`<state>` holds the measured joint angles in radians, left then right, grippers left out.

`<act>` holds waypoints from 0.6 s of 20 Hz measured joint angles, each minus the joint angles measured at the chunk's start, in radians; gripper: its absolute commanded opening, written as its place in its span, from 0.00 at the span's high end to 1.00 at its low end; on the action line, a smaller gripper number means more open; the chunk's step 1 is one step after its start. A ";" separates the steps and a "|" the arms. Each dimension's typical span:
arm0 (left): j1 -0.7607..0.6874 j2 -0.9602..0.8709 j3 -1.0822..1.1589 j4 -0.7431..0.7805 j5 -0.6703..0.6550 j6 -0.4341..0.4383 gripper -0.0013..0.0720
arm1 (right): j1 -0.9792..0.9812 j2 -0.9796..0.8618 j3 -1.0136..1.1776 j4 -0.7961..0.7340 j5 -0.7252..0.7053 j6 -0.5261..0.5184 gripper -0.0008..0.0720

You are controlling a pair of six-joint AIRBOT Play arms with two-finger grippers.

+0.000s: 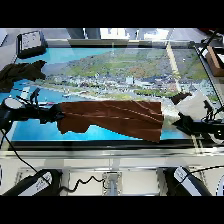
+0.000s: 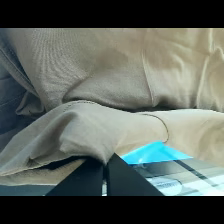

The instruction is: Fold the shirts.

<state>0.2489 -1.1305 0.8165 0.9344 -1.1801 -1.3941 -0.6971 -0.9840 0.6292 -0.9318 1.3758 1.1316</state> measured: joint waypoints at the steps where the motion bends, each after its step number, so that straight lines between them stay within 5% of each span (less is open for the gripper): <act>1: 0.000 -0.001 0.000 0.000 -0.005 0.003 0.96 | 0.000 0.000 -0.041 -0.010 -0.008 0.006 0.39; 12: 0.000 -0.003 0.000 -0.019 -0.026 0.032 0.96 | 0.000 -0.003 -0.364 0.160 -0.173 -0.034 0.39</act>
<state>0.2489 -1.1339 0.8165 0.9157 -1.2064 -1.3624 -0.6971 -0.9867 0.2653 -0.7715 1.2026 1.0977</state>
